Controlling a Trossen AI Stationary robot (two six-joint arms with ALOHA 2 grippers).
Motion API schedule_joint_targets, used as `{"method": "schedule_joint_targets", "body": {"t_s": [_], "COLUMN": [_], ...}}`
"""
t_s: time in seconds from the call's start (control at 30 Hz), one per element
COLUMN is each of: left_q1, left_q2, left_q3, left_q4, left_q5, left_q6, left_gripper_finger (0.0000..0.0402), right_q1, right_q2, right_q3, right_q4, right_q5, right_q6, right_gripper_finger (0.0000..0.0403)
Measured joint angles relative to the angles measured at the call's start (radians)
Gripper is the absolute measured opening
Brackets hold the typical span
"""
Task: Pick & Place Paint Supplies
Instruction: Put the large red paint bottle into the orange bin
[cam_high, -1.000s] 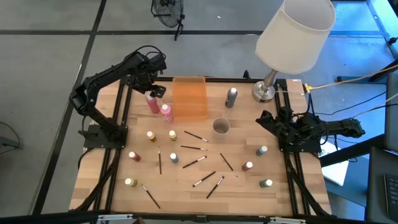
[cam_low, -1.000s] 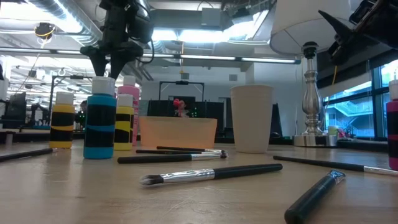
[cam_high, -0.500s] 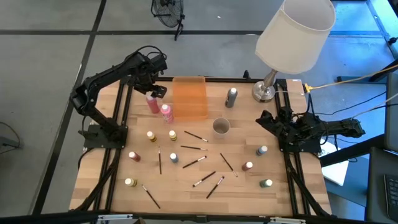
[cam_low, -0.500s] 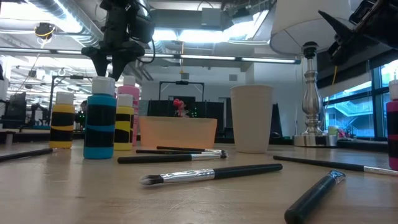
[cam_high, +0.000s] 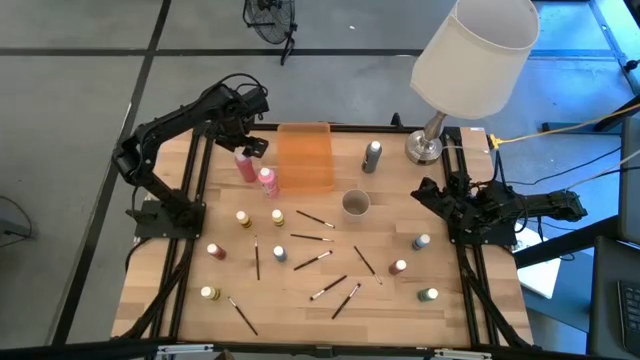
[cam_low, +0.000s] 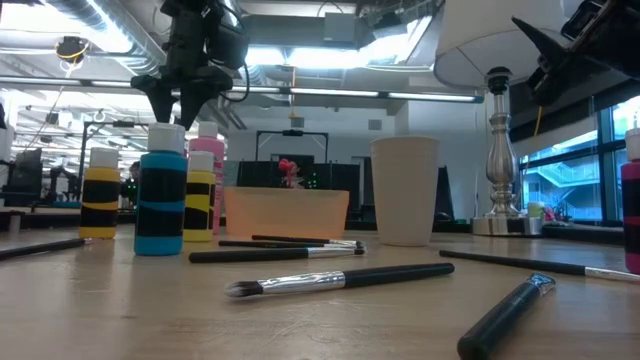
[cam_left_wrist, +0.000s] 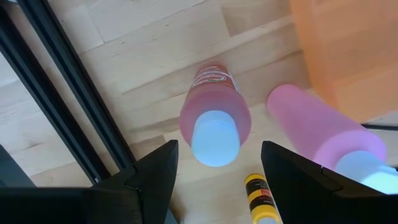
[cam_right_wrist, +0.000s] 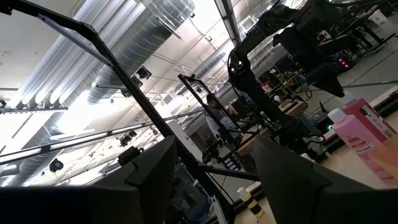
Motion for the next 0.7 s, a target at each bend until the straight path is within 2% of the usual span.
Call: {"method": "schedule_joint_targets", "body": {"t_s": [0.7], "left_q1": [0.000], "left_q2": [0.000], "left_q3": [-0.001], "left_q4": [0.014], "left_q5": [-0.001], "left_q6": [0.014], "left_gripper_finger": [0.0228], "right_q1": [0.000], "right_q2": [0.000], "right_q3": [0.000], "right_q4": [0.000], "right_q5": [0.000], "right_q6": [0.000], "right_gripper_finger": [0.0220]}}
